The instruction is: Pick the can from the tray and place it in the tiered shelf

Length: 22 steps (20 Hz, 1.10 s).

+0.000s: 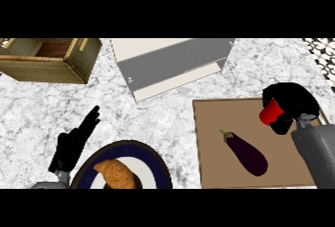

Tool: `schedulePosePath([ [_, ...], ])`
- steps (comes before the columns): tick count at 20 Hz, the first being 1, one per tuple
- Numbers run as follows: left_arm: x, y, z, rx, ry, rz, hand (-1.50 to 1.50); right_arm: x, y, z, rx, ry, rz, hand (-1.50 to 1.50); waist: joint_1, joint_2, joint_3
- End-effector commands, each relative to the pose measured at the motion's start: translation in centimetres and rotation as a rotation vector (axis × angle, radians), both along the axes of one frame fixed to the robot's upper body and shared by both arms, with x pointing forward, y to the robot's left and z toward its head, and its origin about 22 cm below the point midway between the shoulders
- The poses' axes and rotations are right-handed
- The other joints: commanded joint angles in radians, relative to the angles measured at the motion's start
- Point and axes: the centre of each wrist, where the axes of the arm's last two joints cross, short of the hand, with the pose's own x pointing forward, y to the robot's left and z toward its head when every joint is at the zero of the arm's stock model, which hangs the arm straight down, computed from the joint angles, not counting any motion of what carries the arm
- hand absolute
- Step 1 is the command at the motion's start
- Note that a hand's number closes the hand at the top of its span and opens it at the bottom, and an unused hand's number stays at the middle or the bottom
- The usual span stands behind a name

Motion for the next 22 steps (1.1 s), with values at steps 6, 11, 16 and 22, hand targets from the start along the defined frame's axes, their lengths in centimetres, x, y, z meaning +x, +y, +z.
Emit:
schedulePosePath([
  [6, -0.8, 1.0, -0.2, 0.011, 0.024, 0.004, 0.00, -3.4, 7.2, 3.5, 0.216, -0.078, 0.020, 1.50, -0.004, 0.001, 0.002],
  [11, -1.1, 1.2, -1.3, 0.010, 0.015, 0.011, 0.00, -6.0, 5.6, 10.5, 0.192, -0.276, 0.018, 1.50, -0.015, -0.001, 0.001],
  [16, -0.1, 1.4, -0.5, -0.007, 0.018, -0.004, 0.00, -6.5, 6.4, 14.1, 0.398, -0.472, -0.016, 1.50, -0.008, 0.002, 0.002],
  [22, 0.0, -2.0, -1.4, -0.006, 0.006, -0.014, 0.00, -3.9, 8.6, 20.2, 0.514, -0.574, -0.053, 1.50, 0.008, 0.006, 0.001],
])
